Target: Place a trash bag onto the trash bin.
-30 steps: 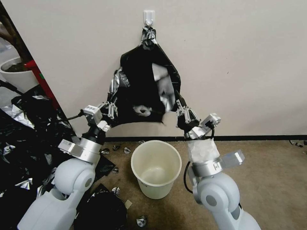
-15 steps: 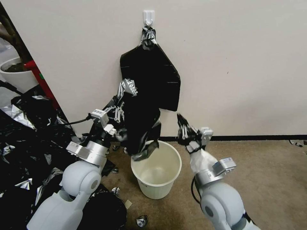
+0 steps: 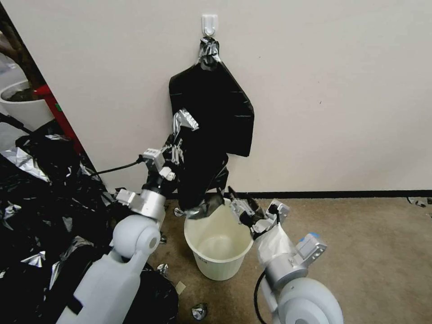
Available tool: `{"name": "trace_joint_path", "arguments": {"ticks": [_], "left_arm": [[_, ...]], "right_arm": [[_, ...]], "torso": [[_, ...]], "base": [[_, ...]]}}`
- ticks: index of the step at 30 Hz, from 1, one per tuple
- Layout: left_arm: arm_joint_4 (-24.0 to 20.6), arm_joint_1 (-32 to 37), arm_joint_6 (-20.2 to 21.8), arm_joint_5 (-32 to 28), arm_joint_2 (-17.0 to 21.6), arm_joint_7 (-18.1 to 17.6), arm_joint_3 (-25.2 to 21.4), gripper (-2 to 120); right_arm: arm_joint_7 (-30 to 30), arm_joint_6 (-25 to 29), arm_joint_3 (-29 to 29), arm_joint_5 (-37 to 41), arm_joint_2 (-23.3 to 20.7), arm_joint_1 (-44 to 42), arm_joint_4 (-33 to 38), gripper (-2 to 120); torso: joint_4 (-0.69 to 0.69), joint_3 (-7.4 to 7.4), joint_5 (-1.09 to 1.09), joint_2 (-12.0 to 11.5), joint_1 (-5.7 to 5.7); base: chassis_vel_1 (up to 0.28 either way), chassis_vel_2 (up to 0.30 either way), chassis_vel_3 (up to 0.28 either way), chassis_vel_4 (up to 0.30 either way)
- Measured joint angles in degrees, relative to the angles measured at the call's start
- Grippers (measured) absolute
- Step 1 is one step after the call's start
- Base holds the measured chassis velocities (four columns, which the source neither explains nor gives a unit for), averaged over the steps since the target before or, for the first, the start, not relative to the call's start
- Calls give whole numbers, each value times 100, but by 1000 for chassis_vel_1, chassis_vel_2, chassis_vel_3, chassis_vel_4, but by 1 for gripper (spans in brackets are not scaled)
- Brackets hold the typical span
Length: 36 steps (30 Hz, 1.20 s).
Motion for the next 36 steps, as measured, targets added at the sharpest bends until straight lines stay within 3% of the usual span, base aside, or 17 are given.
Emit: {"name": "trace_joint_path", "arguments": {"ticks": [4, 13, 21, 24, 36], "left_arm": [[-40, -36, 30, -27, -59, 9, -36, 0], [-189, 59, 49, -66, 49, 47, -147, 0], [-242, 89, 49, -158, 103, 49, -182, 0], [-244, 68, 49, -168, 107, 49, -175, 0], [-173, -33, 55, -192, 80, 32, -150, 0]], "right_arm": [[-105, 156, -131, 294, 137, 76, -360, 99], [-724, 875, -166, 335, 572, 461, -1027, 100], [-1017, 991, -206, 176, 734, 499, -1211, 100], [-1151, 1011, -227, 42, 743, 465, -1242, 96], [-1330, 1082, -231, -503, 742, 296, -1296, 51]], "torso": [[0, 0, 0, 0, 0], [1, 0, -1, -1, 0], [1, 0, -1, 0, 0], [1, 0, -1, 0, 0], [0, 0, -1, 0, 0]], "base": [[0, 0, 0, 0], [0, 0, 0, 0], [0, 0, 0, 0], [0, 0, 0, 0], [0, 0, 0, 0]]}}
